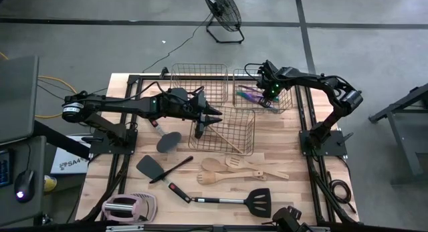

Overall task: Pick & Place Kitchen Items
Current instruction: Put the blue table knife into the top right wire basket, then put the black table knife into the top right wire basket

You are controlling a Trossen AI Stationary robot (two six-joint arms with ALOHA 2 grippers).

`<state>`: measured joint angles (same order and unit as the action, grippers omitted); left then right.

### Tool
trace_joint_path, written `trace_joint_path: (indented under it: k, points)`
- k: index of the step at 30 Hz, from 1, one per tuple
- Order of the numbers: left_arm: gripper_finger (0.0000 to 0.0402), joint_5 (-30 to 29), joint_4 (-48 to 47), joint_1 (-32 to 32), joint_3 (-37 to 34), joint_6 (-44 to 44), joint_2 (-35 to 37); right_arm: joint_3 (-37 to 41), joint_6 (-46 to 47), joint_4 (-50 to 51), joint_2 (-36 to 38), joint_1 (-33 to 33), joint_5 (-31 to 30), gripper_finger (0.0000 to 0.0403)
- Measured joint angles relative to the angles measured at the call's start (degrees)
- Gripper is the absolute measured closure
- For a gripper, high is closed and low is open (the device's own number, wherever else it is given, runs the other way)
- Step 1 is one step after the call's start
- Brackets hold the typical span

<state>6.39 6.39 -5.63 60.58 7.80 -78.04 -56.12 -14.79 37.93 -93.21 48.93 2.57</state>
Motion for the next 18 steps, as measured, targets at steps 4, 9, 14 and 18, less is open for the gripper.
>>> trace_joint_path:
  k: [4, 9, 14, 18]
  points:
    - [0.0281, -0.2, 0.0, 0.0, 0.0, 0.0, 0.0, 0.0, 0.0, 0.0, 0.0, 0.0, 0.4, 0.0394]
    - [0.0281, -0.2, 0.0, 0.0, 0.0, 0.0, 0.0, 0.0, 0.0, 0.0, 0.0, 0.0, 0.4, 0.0348]
    - [0.0281, -0.1, 0.0, 0.0, 0.0, 0.0, 0.0, 0.0, 0.9, 0.0, 0.0, 0.0, 0.6, 0.031]
    - [0.0281, -0.6, 0.0, 0.0, 0.0, 0.0, 0.0, -0.1, 3.3, -0.7, 0.2, 0.5, -0.5, 0.0302]
